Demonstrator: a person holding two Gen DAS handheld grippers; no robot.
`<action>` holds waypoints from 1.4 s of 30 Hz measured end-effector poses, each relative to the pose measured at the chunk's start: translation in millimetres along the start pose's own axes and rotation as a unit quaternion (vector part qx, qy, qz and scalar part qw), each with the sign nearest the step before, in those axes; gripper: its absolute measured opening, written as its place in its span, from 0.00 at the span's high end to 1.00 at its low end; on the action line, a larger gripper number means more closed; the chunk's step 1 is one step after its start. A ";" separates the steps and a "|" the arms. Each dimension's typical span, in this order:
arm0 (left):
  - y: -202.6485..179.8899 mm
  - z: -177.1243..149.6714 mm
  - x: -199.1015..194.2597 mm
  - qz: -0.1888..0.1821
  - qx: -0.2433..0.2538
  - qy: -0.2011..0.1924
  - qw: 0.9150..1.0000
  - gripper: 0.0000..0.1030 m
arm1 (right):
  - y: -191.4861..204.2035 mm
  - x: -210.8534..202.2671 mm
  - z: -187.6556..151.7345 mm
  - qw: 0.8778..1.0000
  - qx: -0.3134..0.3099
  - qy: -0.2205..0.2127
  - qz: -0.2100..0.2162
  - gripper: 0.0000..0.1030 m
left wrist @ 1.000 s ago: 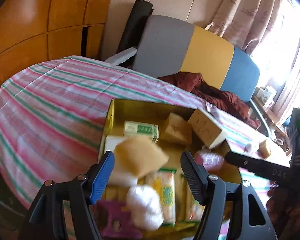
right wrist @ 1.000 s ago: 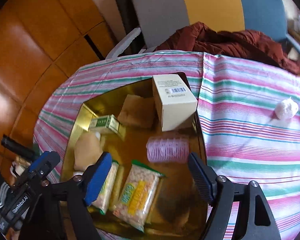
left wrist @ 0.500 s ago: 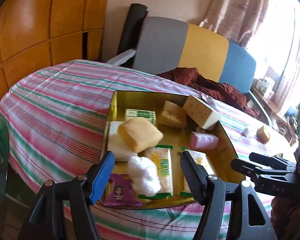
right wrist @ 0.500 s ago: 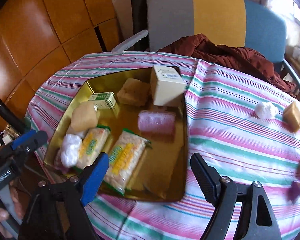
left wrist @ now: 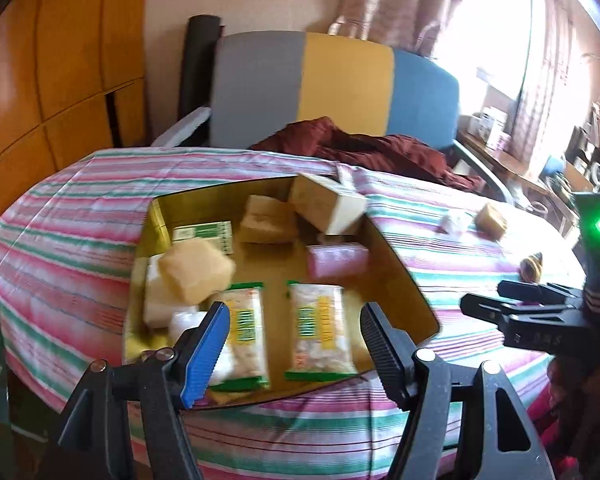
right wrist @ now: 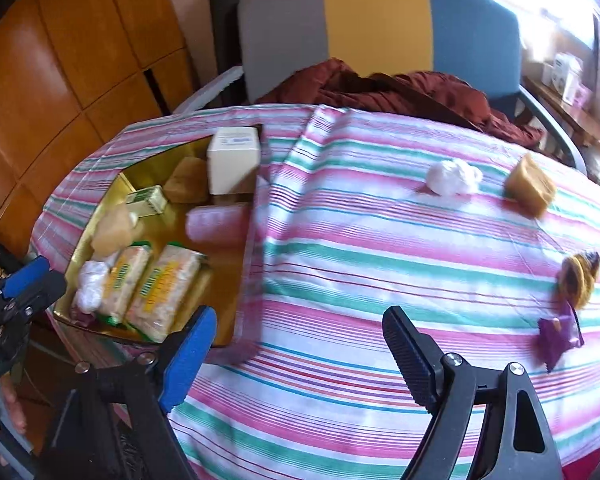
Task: Organize objects
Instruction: 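Move both tools from the tray toward the items left on the cloth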
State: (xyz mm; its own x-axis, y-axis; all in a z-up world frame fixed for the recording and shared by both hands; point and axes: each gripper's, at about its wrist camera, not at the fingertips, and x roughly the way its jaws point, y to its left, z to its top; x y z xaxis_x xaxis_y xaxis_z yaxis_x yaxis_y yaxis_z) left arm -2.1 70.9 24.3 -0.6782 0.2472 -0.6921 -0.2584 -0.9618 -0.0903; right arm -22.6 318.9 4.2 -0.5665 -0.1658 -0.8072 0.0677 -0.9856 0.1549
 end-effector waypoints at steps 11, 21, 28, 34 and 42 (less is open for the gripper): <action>-47.1 -2.3 12.8 -0.061 0.047 0.026 0.997 0.33 | -70.4 -9.4 5.2 0.997 0.056 0.002 -0.046 0.17; -75.5 -1.8 18.5 -0.113 0.077 0.039 0.990 0.33 | -183.1 -51.8 23.0 0.982 0.145 -0.052 -0.113 0.14; -103.5 14.4 27.2 -0.115 0.107 0.041 0.987 0.33 | -277.6 -58.6 -6.2 0.933 0.326 -0.066 -0.141 0.14; -133.2 29.7 50.6 -0.130 0.124 0.052 0.982 0.33 | -291.4 -63.9 -12.7 0.918 0.373 -0.080 -0.112 0.12; -164.1 44.1 91.4 -0.138 0.123 0.088 0.979 0.34 | -287.1 -51.5 -12.6 0.925 0.365 -0.059 -0.092 0.11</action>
State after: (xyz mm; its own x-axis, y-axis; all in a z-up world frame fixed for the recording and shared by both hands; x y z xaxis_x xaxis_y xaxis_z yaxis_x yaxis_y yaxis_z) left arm -52.0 256.6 7.5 -0.4349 0.4485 -0.7808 -0.5882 -0.7981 -0.1307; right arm -2.5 609.9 -5.8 -0.6013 0.0503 -0.7974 -0.5867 -0.7053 0.3979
